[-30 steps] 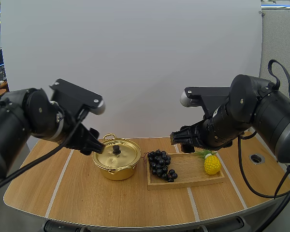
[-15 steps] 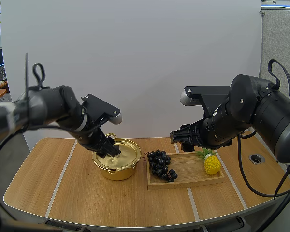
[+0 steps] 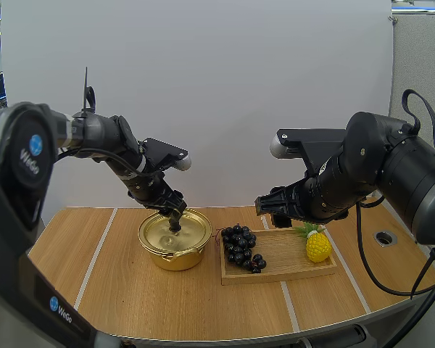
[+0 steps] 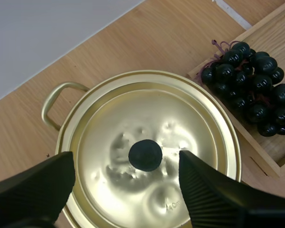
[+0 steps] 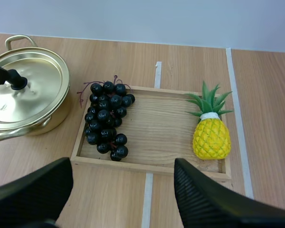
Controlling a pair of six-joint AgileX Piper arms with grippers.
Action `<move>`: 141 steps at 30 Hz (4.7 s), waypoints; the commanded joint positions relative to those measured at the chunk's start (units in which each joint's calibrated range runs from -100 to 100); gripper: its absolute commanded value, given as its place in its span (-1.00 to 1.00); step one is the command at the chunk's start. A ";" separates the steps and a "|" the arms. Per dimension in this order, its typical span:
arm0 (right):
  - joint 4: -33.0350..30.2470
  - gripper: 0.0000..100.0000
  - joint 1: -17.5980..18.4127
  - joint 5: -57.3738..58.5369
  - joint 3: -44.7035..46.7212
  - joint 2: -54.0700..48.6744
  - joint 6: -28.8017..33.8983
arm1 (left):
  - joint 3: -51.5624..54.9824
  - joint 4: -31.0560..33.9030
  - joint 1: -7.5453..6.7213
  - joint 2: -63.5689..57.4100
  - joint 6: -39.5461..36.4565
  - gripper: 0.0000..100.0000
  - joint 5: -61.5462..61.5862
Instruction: Open the pot, put the grape inside, and close it
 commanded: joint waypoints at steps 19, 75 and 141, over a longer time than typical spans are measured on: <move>-0.30 1.00 -0.16 -1.02 -0.51 -0.02 -0.14 | -0.93 0.50 -1.80 6.87 0.27 1.00 -3.27; 7.14 1.00 -0.16 -4.08 -0.51 3.77 -6.00 | -50.44 14.37 -1.80 -27.09 -15.63 -1.00 -8.09; 6.62 1.00 5.72 -28.59 -13.79 56.08 -1.45 | -50.49 14.49 -1.80 -28.29 -15.63 -1.00 -24.35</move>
